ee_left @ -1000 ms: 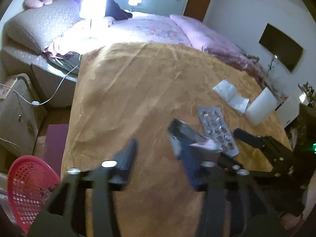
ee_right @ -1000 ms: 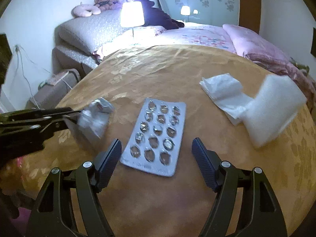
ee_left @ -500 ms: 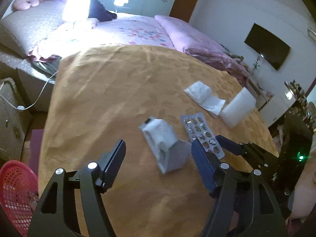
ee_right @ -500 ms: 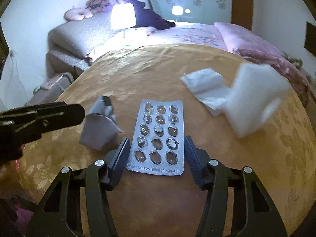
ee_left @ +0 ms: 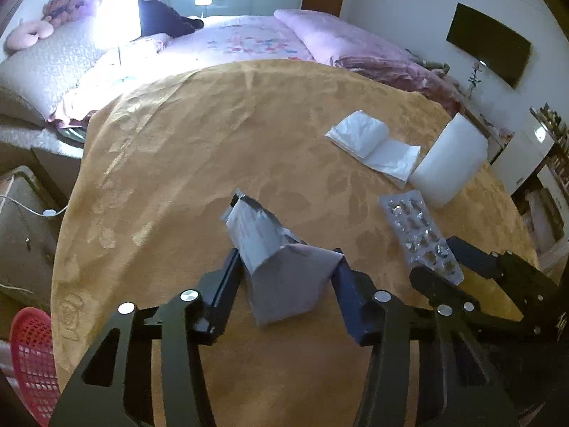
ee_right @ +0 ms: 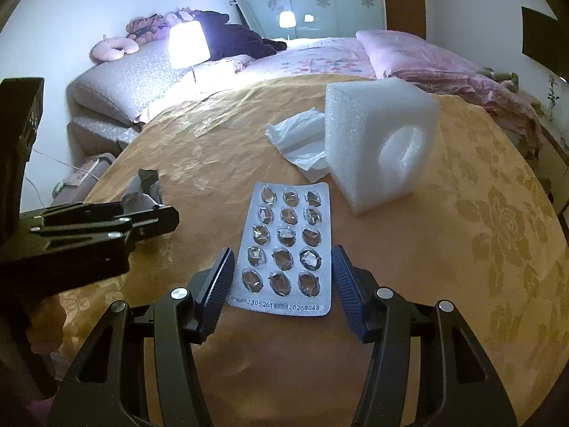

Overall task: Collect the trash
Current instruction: 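Carry the grey foil packet in the left tool toward the pink wastebasket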

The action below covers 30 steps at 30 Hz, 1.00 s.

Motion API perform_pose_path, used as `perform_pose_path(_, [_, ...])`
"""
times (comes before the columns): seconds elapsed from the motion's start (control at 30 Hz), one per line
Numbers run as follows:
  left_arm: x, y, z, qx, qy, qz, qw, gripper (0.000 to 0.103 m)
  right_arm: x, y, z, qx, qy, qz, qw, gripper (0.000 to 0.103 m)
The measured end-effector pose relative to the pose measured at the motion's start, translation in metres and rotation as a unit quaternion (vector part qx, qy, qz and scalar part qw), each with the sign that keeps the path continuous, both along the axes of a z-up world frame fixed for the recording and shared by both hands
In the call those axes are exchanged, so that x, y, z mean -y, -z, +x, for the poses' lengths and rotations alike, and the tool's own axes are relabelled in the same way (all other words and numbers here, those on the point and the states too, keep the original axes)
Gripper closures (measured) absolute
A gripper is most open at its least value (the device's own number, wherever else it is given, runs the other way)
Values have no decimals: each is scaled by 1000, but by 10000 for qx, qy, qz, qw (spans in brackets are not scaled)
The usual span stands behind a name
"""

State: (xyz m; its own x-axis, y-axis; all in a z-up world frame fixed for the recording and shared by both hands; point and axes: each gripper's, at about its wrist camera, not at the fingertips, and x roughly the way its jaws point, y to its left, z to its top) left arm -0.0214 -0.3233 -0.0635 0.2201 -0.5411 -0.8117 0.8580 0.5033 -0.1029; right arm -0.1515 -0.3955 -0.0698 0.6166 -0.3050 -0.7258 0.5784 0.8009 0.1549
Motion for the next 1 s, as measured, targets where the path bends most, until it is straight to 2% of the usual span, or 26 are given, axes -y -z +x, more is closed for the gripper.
perform_pose_path(0.27, [-25,-7,12,-35,-175,-235,9996,56,-9,-5,6,63,-194,-1,9998,49])
perform_pose_path(0.6, [-79,-32,22,246,-413,-320,9983,56,-40,-18,36,72,-716,-121,9973,49])
perform_pose_path(0.83, [-136,-49,44,441,-917,-297,9944,56,-74,-28,69,86,-1235,-183,9921,49])
perform_pose_path(1.0, [-179,-52,60,479,-1350,-164,9896,56,-104,-40,94,131,-1683,-310,9852,49])
